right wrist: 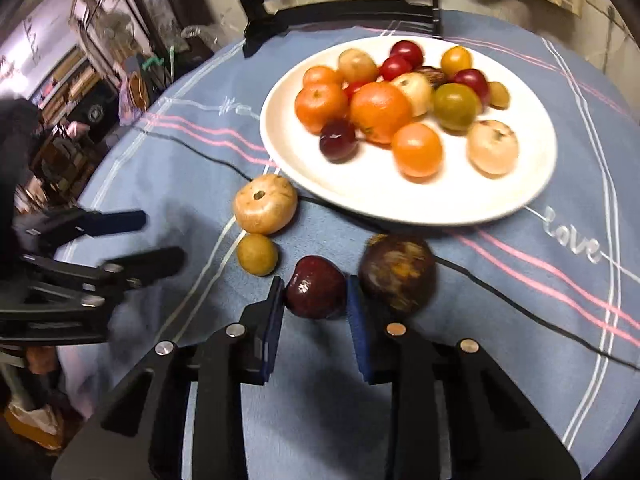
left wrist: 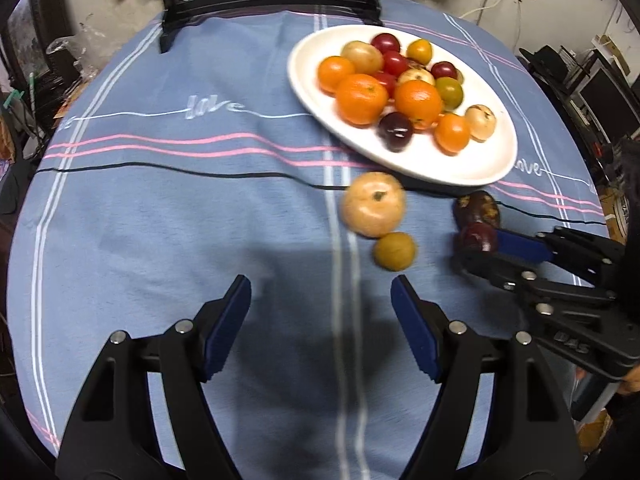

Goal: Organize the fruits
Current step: 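Move both grippers back to the fruits on the cloth, then grasp a dark red plum with the right gripper while the left grasps a yellow fruit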

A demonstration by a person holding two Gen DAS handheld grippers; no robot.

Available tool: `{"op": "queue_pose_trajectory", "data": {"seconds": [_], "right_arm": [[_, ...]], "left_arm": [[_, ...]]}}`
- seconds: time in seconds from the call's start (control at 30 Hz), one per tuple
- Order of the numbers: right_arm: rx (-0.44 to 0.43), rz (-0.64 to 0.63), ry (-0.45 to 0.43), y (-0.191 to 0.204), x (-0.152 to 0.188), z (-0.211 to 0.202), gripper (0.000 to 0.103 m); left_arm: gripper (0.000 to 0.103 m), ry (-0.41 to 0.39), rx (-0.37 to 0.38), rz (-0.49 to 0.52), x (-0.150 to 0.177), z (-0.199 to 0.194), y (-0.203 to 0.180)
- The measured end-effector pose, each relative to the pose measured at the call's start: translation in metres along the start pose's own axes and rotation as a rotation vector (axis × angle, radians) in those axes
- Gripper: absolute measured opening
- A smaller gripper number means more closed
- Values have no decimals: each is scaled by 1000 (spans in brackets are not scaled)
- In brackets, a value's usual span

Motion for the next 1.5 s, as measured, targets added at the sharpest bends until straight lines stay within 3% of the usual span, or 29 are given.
{"op": "queue_pose_trajectory", "data": {"seconds": [0.3, 0.4, 0.43, 0.47, 0.53, 0.97, 1.3, 1.5], "right_arm": [[-7, 87, -6, -33, 20, -21, 31], [-13, 91, 5, -37, 25, -19, 31], [-18, 92, 9, -37, 26, -18, 31], [-18, 91, 10, -37, 26, -17, 31], [-22, 87, 11, -39, 28, -17, 31], [-40, 65, -7, -24, 30, -27, 31], [-48, 77, -65, -14, 24, -54, 31], [-56, 114, -69, -13, 33, -58, 31]], "left_arm": [[72, 40, 1, -60, -10, 45, -23], [63, 31, -22, -62, -14, 50, -24], [53, 29, -29, -52, -14, 51, -25], [36, 26, -8, -42, -15, 50, -27], [30, 17, 14, -54, -17, 45, -25], [29, -45, 57, -36, 4, -2, -12], [29, -102, 49, 42, -8, -32, -28], [29, -76, 29, 84, -5, -27, -35]]}}
Point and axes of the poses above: each gripper's, at about its wrist camera, not at the fingertips, and z roughly the way its jaws point, y to its left, x to its underside, the point moved 3 cm from there along z, roughly the way its jaws point, and after that the axes turned 9 degrees about x, right-handed, at the moved point
